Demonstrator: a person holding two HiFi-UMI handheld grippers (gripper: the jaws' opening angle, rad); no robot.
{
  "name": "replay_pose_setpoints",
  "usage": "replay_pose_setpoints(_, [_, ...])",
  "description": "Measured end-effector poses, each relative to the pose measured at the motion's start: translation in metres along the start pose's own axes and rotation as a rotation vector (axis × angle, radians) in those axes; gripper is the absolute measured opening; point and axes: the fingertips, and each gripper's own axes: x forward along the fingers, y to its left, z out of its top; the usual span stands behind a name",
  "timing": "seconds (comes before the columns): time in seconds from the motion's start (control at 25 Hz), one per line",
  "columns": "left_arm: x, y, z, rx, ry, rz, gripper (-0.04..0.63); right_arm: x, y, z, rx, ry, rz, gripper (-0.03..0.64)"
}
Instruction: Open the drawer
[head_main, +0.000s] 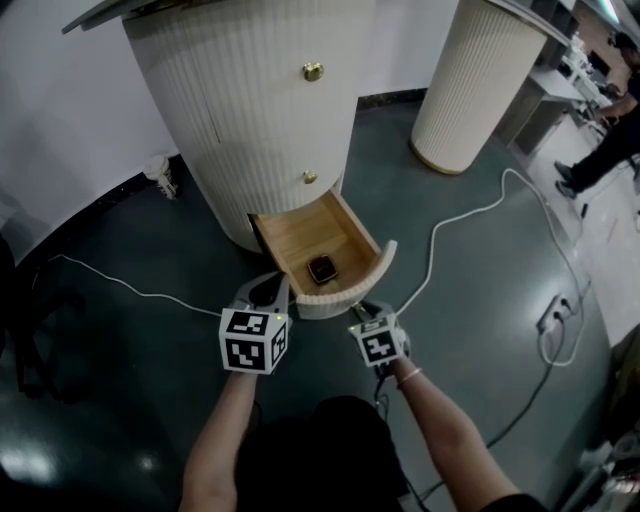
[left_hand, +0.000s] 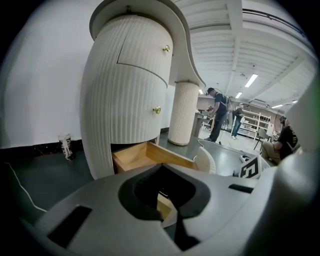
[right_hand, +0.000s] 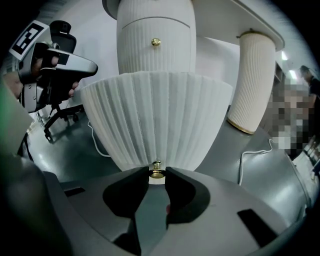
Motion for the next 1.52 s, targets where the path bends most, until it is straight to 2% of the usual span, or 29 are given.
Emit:
replay_pose_setpoints(0.4, [-0.003, 0.003, 0.002, -0.021, 0.0, 0.014, 0.003, -0.019, -0.001, -0.022, 0.095, 0.066, 0.018, 0.101])
replay_pose_setpoints(0.56, [-0.002, 0.003, 0.003, -0.017, -0.006, 0.013, 0.003, -0.034, -0.003, -0.021, 0.151, 0.038, 0.026, 0.086])
replay_pose_setpoints(0.72, [-0.003, 0.003, 0.006, -0.014, -0.013, 0.013, 0.003, -0.061, -0.023, -0.001, 0.147, -0.082, -0.026, 0.06])
replay_pose_setpoints(1.16, [-0.004, -0.001, 0.005, -0.009, -0.026, 0.015, 0.003, -0.143, -0.007, 0.099, 0.148, -0.434, 0.04, 0.021])
replay_pose_setpoints(1.52, [-0.016, 0.003, 0.018, -0.008, -0.072, 0.03, 0.003, -0.162, -0.007, 0.14, 0.159, -0.609, 0.024, 0.003])
